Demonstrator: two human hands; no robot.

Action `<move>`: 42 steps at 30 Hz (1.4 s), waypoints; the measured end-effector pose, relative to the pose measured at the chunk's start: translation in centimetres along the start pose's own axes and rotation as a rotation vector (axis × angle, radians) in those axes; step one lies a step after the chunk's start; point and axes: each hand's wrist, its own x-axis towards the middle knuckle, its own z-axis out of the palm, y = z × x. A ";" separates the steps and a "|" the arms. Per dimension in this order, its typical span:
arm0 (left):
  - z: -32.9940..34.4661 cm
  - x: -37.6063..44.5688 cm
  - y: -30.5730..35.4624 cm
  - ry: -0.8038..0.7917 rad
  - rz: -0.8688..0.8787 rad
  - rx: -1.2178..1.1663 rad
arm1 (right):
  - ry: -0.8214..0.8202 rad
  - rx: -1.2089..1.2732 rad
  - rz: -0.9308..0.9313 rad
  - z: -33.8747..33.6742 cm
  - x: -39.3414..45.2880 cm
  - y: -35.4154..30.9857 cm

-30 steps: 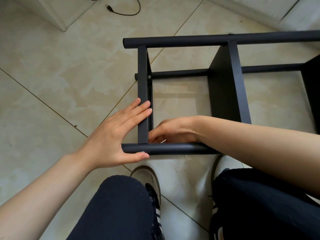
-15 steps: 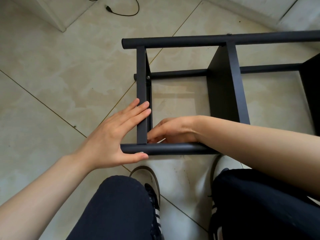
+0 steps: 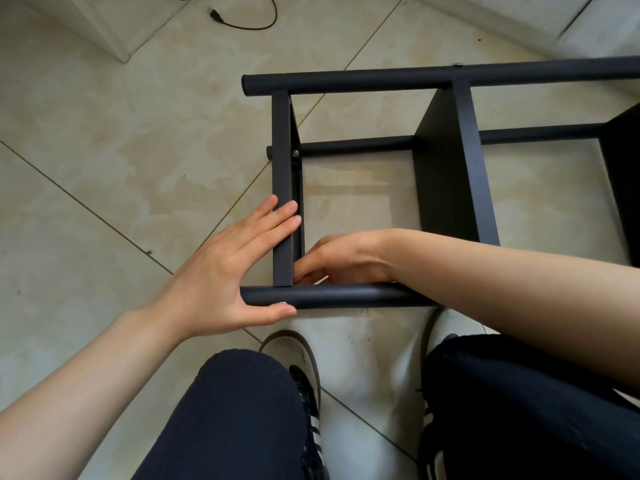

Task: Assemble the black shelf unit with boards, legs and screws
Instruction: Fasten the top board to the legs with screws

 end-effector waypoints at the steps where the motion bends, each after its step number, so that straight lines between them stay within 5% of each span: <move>1: 0.0 0.0 0.0 0.001 0.001 0.000 | -0.012 0.009 0.000 -0.1 -0.1 0.0; 42: 0.1 0.0 -0.1 0.005 -0.003 -0.023 | -0.026 0.006 -0.014 -0.4 -0.5 -0.1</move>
